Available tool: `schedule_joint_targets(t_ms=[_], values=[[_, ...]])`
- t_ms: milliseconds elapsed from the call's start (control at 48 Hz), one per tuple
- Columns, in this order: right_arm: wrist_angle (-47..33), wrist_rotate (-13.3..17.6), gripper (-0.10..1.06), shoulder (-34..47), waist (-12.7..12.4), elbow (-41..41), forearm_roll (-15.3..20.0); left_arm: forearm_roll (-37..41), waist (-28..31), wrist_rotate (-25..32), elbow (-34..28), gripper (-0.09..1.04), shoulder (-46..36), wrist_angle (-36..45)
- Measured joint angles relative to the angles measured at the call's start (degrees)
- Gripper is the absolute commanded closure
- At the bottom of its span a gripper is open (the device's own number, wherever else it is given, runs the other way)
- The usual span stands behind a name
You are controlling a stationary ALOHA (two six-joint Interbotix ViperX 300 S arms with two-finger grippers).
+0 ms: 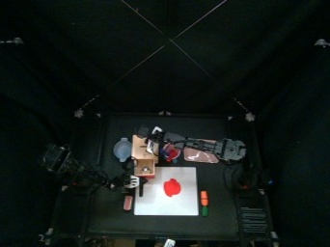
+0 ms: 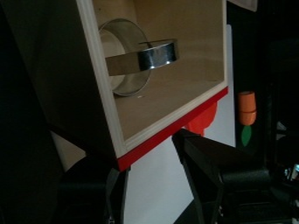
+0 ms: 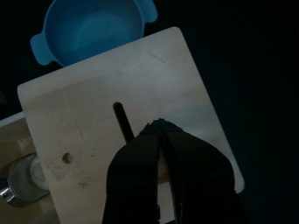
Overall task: Get the cutter from the drawer then cut the dough then place the extra dough in the bowl
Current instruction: Place the cutter on the board
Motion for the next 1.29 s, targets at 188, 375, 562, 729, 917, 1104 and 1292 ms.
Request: schedule_joint_targets(t_ms=[188,375,562,729,917,1104,1292], values=[[0.00,0.09,0.93,0.00,0.00,0.09,0.00,-0.53,-0.97,0.09,1.49,0.16,-2.29,0.26],[0.00,-0.09,0.92,0.00,0.09,-0.09,-0.09,0.70,-2.46,0.79,3.78,0.16,-6.59,0.26],[0.70,-0.70,0.92,-2.02,1.67,0.00,-0.18,20.92,-3.16,1.41,6.15,0.17,-14.15,-0.18],[0.35,-2.11,0.90,-7.82,5.01,1.85,-1.32,37.09,-1.67,1.32,10.99,0.17,-21.97,-2.46],[-3.60,-1.85,0.56,-13.45,12.83,9.05,-1.49,48.69,-0.70,2.81,17.75,0.17,-28.30,-2.72],[-10.28,-0.79,0.25,-15.21,14.68,14.68,-1.67,59.41,2.37,2.81,19.95,0.17,-29.00,-2.64],[-11.69,-0.97,0.22,-12.92,14.77,15.12,-1.49,60.29,4.66,2.81,20.83,0.17,-29.71,-2.46]])
